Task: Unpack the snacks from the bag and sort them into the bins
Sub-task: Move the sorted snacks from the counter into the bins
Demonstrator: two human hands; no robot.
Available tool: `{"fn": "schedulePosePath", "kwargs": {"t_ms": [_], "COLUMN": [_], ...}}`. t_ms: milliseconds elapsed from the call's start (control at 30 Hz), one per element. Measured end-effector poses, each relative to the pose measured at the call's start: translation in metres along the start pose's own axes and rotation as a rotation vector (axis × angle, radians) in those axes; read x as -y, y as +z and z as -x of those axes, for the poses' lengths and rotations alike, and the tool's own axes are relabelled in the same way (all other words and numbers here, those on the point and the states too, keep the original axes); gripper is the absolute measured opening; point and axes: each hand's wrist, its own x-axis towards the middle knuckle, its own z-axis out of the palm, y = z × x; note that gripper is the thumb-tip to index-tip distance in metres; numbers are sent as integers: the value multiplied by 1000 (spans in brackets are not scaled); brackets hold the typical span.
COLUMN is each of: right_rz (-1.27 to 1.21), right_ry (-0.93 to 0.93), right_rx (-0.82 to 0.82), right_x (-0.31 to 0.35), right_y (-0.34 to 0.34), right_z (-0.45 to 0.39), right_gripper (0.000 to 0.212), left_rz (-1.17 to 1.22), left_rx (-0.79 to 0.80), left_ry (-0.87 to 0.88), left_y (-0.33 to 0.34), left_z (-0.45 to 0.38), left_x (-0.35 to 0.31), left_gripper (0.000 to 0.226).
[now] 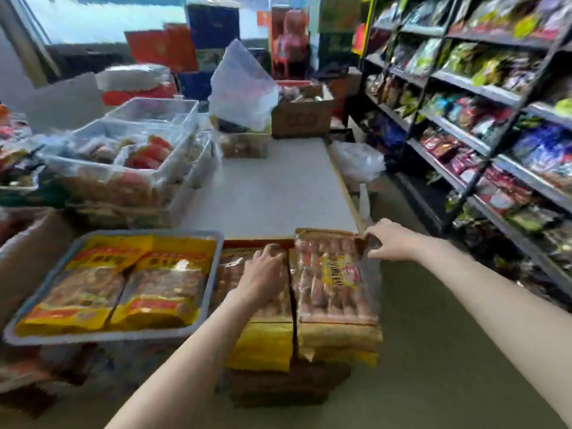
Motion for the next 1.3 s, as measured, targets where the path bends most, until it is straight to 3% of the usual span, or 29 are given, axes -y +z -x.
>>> {"fn": "schedulePosePath", "kwargs": {"t_ms": [167,300,467,567,967,1133,1300], "right_rz": [-91,10,42,73,2,-111,-151], "right_ry": [-24,-75,-22,42,39,-1,-60], "right_rx": [52,183,42,13,59,41,2], "right_x": [-60,-109,-208,-273,-511,-583,-622], "right_y": [31,25,-43,-68,-80,-81,-102], "right_z": [-55,-109,-159,-191,-344,-397,-489], "right_gripper": [45,51,45,39,43,44,38], "left_rz": [167,216,245,223,165,160,20], "left_rx": [35,145,184,196,247,94,66], "left_ry": [71,21,-115,-103,-132,-174,-201], "left_y": [29,56,59,57,107,99,104], "left_z": [-94,-168,-259,-309,-483,-551,-671], "left_x": [-43,-52,-74,-110,-263,-301,-321], "left_gripper": [35,27,26,28,28,42,37]}}
